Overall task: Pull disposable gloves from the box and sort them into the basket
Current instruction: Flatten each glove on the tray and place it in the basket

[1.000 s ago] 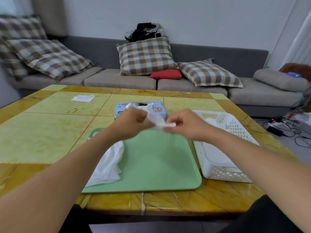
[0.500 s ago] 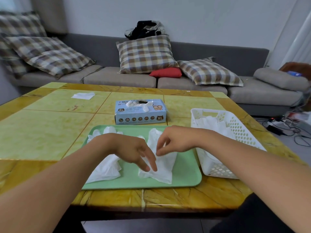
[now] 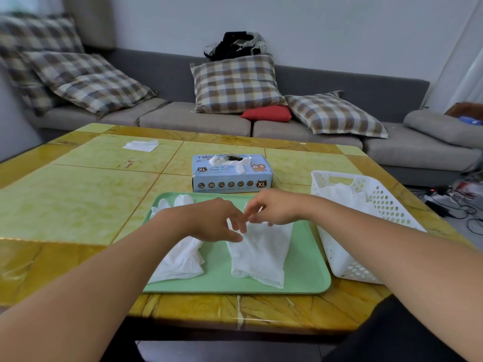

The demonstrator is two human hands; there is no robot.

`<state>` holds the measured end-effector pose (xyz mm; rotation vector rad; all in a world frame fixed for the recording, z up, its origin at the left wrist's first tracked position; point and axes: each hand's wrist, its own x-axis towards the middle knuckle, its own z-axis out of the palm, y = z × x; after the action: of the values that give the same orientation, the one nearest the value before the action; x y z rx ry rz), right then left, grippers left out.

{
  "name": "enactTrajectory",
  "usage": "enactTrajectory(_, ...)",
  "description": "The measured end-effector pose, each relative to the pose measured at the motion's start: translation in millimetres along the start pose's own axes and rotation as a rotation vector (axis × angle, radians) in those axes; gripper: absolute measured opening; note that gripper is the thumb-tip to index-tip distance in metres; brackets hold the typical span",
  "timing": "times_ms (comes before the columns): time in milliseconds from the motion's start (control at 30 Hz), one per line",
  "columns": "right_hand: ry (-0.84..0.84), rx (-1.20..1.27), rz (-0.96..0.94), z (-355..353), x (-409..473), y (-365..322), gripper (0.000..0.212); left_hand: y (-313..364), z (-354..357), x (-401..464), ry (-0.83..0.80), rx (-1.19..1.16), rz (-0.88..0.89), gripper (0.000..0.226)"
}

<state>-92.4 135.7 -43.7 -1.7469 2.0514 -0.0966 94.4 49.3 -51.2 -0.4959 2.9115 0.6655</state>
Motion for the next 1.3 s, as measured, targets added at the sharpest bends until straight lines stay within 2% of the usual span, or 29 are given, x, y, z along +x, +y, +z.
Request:
enactTrajectory(100, 0.008, -0.16, 0.059, 2.9, 9.4, 3.7, 0.032, -6.3, 2.1, -4.5, 0.018, -0.016, -0.014, 0.019)
enactTrajectory(200, 0.084, -0.132, 0.173, -2.5, 15.4, 11.6, 0.047, -7.8, 3.0, -8.1, 0.012, -0.004, -0.032, 0.02)
enactTrajectory(267, 0.192, -0.132, 0.168, -3.6, 18.8, 11.5, 0.046, -9.7, -4.6, -10.8, 0.064, 0.032, -0.047, 0.023)
enactTrajectory(333, 0.286, -0.115, 0.088, -0.1, 18.1, -3.2, 0.04, -15.4, -15.7, -17.9, 0.131, 0.092, -0.097, 0.025)
enactTrajectory(367, 0.269, -0.088, 0.01, 3.5, 15.2, -18.4, 0.037, -21.6, -20.2, -23.7, 0.151, 0.121, -0.138, 0.024)
enactTrajectory(467, 0.031, 0.023, -0.28, 26.7, -0.7, -76.8, 0.032, -44.8, -25.9, -42.6, 0.139, 0.21, -0.263, 0.019)
enactTrajectory(567, -0.003, 0.029, -0.383, 60.4, -1.1, -115.1, 0.042, -60.8, -21.7, -57.2, 0.079, 0.226, -0.352, 0.015)
enactTrajectory(633, 0.031, -0.109, -0.429, 74.8, 6.8, -124.4, 0.029, -64.7, -17.2, -66.8, 0.057, 0.155, -0.364, 0.012)
enactTrajectory(700, 0.045, -0.12, -0.457, 76.8, 11.9, -121.6, 0.007, -67.4, -14.6, -75.9, 0.041, 0.069, -0.359, 0.014)
enactTrajectory(767, 0.078, 0.029, -0.433, 67.2, 14.2, -114.8, 0.006, -71.7, -17.1, -85.0, 0.064, 0.026, -0.379, 0.016)
enactTrajectory(900, 0.185, 0.472, -0.264, 33.2, 10.8, -97.2, 0.01, -78.7, -30.8, -97.7, 0.297, 0.042, -0.432, 0.022)
enactTrajectory(967, 0.141, 0.517, -0.268, 27.0, 7.2, -87.9, 0.01, -78.8, -34.0, -99.7, 0.317, 0.032, -0.437, 0.021)
enactTrajectory(1067, 0.002, 0.291, -0.36, 46.0, 2.0, -89.7, 0.022, -74.9, -31.2, -97.5, 0.196, -0.001, -0.426, 0.019)
enactTrajectory(1167, 0.019, -0.107, -0.454, 72.2, 6.9, -100.3, 0.02, -67.3, -27.1, -89.8, 0.131, -0.022, -0.388, 0.018)
enactTrajectory(1233, 0.065, -0.118, -0.487, 75.0, 10.5, -106.0, 0.01, -64.8, -26.5, -85.5, 0.157, -0.025, -0.375, 0.02)
enactTrajectory(1300, 0.135, 0.068, -0.443, 61.8, 12.5, -106.8, 0.005, -66.3, -28.6, -83.9, 0.221, -0.003, -0.398, 0.023)
